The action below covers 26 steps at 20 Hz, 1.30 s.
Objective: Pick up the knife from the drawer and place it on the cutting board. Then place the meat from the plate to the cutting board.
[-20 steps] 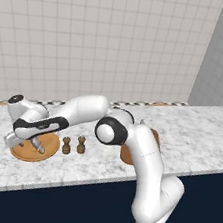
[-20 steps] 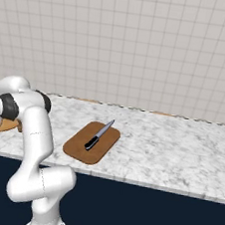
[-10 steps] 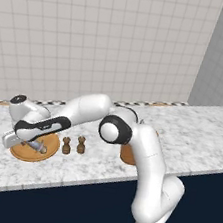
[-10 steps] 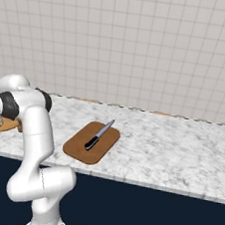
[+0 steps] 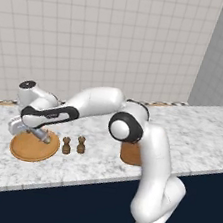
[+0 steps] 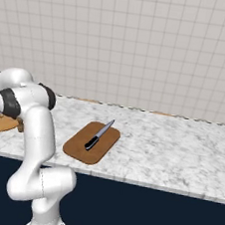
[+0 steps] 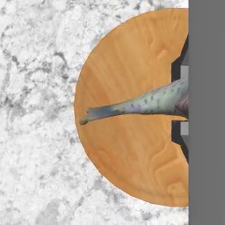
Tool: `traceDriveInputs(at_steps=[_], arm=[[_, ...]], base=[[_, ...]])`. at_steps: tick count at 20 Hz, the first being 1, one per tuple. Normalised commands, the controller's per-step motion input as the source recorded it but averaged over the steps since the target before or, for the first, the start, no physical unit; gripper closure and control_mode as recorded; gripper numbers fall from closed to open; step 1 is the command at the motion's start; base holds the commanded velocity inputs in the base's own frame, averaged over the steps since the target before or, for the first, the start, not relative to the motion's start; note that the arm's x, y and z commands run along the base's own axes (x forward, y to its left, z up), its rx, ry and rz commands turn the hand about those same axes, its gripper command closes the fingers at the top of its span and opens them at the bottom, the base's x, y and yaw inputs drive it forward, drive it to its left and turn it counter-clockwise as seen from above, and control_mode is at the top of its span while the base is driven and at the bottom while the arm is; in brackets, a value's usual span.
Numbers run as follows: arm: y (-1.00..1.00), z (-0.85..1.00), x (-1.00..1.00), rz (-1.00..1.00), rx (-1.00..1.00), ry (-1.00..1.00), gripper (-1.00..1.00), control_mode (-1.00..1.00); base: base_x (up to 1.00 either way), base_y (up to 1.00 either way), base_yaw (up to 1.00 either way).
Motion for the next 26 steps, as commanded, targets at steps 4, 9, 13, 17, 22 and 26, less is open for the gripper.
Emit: traceDriveInputs(at_steps=[4,9,13,17,22,26], arm=[[-0.26,1.0,0.02,-0.13,0.0,0.0,1.0,-1.0],[-0.86,0.76,-0.18,-0.18,0.0,0.02,1.0,-1.0],[-1.0,0.29,-0.49,-0.18,0.04,0.0,1.0,-1.0],[-1.0,0.12,-0.54,-0.19,0.14,0.0,1.0,-1.0],[-1.0,0.0,-0.51,-0.18,0.14,0.0,1.0,-1.0],[-1.0,0.01,-0.34,-0.13,0.08,0.0,1.0,-1.0]], base=[[0.0,0.0,0.0],[0.0,0.0,0.0],[0.0,0.0,0.0],[0.0,0.0,0.0],[0.0,0.0,0.0],[0.0,0.0,0.0]])
